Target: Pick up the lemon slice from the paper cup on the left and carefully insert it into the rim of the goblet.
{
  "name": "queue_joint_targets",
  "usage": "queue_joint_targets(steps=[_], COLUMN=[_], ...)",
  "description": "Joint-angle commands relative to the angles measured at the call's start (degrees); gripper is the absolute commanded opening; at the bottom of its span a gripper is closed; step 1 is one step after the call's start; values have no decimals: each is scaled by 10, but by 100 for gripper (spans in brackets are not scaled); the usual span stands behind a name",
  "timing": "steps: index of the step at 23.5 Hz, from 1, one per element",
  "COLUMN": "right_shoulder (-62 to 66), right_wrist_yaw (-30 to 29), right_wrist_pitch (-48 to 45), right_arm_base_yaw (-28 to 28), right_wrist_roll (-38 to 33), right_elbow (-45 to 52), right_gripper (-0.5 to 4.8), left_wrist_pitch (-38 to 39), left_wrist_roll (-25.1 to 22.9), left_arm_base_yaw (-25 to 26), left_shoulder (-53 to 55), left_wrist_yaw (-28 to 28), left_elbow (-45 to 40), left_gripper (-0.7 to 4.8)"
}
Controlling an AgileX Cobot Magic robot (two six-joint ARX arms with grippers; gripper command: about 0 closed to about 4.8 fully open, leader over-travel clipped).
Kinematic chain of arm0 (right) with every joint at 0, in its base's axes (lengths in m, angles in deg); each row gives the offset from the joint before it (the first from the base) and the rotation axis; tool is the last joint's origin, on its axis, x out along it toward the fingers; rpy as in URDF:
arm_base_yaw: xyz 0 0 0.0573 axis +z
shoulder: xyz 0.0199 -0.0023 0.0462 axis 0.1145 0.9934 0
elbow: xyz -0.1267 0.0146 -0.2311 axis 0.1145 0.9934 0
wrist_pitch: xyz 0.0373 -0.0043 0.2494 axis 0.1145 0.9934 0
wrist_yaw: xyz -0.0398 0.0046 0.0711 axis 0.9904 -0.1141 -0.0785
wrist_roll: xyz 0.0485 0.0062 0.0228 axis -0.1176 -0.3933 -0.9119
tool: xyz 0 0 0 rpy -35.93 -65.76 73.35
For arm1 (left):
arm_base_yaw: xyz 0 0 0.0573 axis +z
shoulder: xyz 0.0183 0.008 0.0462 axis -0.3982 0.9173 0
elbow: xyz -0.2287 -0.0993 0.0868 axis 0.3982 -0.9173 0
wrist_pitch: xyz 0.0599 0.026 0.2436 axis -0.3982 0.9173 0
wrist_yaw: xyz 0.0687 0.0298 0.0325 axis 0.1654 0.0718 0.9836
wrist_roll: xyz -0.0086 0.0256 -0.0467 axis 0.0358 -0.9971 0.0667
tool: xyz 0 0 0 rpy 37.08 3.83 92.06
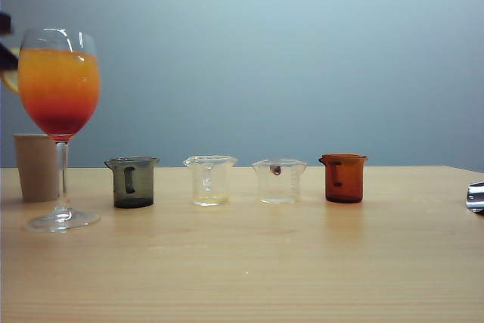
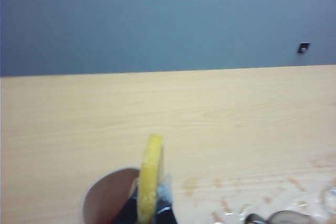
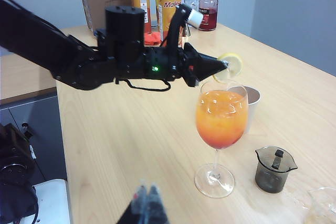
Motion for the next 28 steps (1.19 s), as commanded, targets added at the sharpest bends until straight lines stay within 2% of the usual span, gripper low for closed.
queue_joint_targets(steps=[1, 6, 9, 14, 17, 24, 28], right_shoulder=[-1, -2, -2, -1, -1, -1, -1], right_wrist_yaw=[-1, -1, -2, -10, -10, -12, -23], right_wrist_pitch=[-14, -13, -13, -13, -13, -13, -12], right_arm_base_yaw=[0, 0, 0, 0, 0, 0, 0], right_wrist_roll=[1, 1, 1, 1, 1, 1, 1], right_elbow=[-2, -2, -2, -2, -2, -2, -2], right_gripper=[-5, -5, -5, -5, -5, -5, -5], left_wrist_pitch=[34, 105, 138, 135, 135, 133, 126], left_wrist_roll=[-7, -11, -6, 44, 71, 70, 59], left_arm_base_yaw=[1, 1, 24, 79, 115, 104, 104], left_shoulder=[-60, -147, -205, -228, -228, -223, -206], left_wrist_yaw=[-35, -38, -99, -211, -312, -390, -409], left_elbow=[2, 2, 2, 3, 3, 3, 5], left_gripper=[-6, -6, -6, -6, -6, -6, -6])
